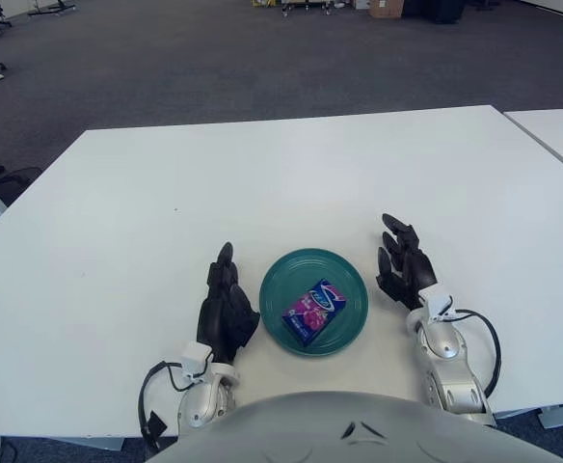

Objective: Put the gum into the plate.

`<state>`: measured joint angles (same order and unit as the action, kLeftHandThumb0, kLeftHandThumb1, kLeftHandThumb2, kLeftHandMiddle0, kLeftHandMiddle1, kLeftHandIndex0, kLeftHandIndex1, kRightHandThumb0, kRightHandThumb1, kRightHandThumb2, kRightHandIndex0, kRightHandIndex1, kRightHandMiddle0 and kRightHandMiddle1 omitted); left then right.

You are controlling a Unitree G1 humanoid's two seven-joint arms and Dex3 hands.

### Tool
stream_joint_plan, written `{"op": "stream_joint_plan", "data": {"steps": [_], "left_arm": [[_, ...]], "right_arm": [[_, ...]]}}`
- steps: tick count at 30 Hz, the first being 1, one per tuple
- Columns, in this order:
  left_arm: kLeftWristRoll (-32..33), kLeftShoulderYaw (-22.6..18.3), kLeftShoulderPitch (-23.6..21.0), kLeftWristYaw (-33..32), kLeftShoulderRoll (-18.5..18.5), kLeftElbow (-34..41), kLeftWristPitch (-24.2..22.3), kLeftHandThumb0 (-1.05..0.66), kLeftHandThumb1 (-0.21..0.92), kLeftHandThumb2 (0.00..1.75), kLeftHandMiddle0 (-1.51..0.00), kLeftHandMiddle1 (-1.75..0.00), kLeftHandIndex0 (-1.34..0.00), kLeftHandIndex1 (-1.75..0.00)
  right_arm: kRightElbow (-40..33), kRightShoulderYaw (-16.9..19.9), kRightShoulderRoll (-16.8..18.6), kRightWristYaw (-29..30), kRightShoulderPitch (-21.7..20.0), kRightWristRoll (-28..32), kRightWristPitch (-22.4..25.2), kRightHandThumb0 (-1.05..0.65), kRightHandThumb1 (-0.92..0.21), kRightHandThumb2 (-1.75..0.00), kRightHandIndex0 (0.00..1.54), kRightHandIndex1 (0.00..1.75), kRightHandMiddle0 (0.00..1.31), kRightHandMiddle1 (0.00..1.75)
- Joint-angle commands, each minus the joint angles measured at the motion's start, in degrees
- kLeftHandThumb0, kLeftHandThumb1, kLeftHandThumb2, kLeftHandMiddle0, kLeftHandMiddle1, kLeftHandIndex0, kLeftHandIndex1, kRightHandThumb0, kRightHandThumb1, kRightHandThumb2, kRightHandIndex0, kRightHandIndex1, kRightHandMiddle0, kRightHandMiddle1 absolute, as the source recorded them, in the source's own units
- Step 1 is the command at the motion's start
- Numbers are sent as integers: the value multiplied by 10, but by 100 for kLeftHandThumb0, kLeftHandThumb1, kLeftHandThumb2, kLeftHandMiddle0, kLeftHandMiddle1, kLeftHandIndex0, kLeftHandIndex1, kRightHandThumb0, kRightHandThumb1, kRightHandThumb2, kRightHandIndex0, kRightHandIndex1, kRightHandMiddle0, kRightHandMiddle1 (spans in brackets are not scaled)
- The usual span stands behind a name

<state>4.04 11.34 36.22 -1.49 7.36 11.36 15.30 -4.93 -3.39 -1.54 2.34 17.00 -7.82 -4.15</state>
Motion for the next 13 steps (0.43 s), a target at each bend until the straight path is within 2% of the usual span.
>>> {"op": "stream_joint_plan", "data": {"steps": [1,7,13], "left_arm": [[26,-1,8,8,0,13,-39,-104,92,99,-10,-2,0,-34],[75,-3,12,21,-7,39,-92,-105,92,99,-11,-2,0,-40],[69,-3,14,14,-10,53,-110,-105,92,100,-11,-1,0,-41]], "right_arm": [[10,8,-3,-1,12,7,12,-74,-92,-80,21,0,0,43],[6,14,1,-3,11,19,13,-76,-92,-80,18,0,0,39],[5,17,1,-5,11,31,12,-78,-92,-80,18,0,0,38]]}}
